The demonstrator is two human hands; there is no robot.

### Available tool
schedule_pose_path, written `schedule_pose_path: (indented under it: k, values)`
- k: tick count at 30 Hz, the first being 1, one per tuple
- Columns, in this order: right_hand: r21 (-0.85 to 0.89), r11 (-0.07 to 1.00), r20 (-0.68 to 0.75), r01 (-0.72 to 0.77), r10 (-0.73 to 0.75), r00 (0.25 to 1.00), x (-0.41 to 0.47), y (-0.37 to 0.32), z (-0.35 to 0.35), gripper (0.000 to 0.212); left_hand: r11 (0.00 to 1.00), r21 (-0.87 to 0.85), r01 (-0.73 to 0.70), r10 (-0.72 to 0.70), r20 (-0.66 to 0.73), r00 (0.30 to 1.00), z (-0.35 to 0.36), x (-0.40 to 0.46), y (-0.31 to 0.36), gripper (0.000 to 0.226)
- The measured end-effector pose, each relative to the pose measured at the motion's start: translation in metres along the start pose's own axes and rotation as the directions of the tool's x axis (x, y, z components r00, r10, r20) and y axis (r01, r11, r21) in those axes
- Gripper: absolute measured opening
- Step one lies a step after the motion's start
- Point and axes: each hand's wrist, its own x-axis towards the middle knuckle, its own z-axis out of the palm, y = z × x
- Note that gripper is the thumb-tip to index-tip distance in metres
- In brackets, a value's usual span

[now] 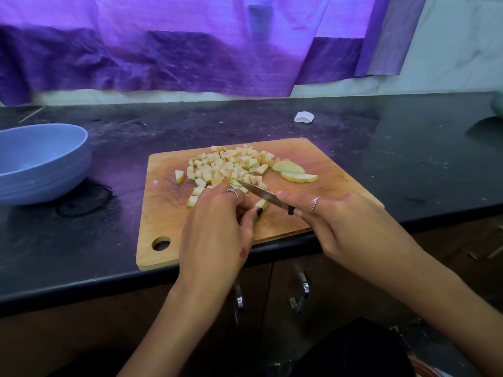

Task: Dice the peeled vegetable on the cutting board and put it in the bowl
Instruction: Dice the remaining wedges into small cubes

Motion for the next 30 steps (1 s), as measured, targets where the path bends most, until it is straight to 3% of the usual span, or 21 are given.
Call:
schedule_pose_path:
  k: [9,14,19,30]
  values:
    - [-0.048,0.998,0.121,-0.036,0.041,0.992,0.001,-0.004,0.000,0.045,1.000,0.011,-0.009,0.010,-0.008,1.000,0.001,-0.001,0.000,0.011]
    - [-0.144,0.988,0.056,-0.057,0.066,0.996,-0.013,0.008,-0.006,0.044,1.000,0.014,0.002,-0.002,-0.005,1.000,0.000,0.001,0.002,0.015]
    - [0.031,0.998,-0.072,-0.048,0.050,0.996,-0.013,0.008,-0.003,0.034,0.999,0.031,-0.024,0.024,-0.008,1.000,-0.003,0.000,0.003,0.018]
    - [0.015,1.000,0.005,-0.027,0.027,1.000,0.002,0.000,0.006,0.037,1.000,0.018,-0.025,0.025,0.023,0.999,-0.001,0.006,0.003,0.013]
